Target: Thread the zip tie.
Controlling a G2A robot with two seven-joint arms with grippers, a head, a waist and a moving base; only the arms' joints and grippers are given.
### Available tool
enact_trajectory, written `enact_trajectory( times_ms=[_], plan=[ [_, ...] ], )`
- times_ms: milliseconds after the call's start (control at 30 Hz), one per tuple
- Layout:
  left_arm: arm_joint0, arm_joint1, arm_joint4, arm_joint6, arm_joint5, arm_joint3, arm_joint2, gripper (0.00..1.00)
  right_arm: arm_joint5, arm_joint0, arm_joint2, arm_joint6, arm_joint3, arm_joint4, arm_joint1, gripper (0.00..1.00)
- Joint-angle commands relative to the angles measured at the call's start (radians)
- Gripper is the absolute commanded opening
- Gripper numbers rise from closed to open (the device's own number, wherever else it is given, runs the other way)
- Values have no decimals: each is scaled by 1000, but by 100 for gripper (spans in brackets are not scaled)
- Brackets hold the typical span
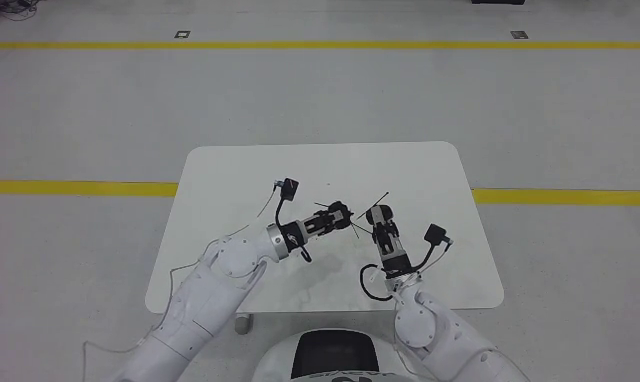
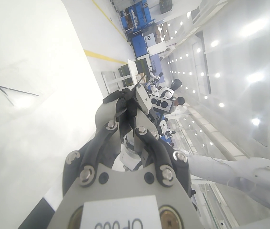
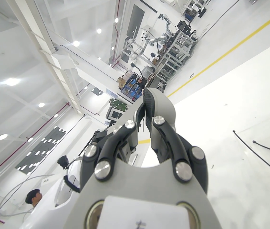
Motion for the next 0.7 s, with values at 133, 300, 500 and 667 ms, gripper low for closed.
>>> enact_trajectory(
  times_ms=[133,300,500,667],
  plan=[
    [1,0,4,0,0,-4,-1,0,0,0,0,0,0,0,0,0],
    [2,0,5,3,9,-8,3,0,0,4,5,13,-1,-23,1,0],
    [5,16,-56,-123,32,-10,-22,0,0,-28,34,-19,-27,-166,22,0],
    [25,32,-80,-180,41,-31,-53,0,0,-33,27,-86,-32,-252,51,0]
  ],
)
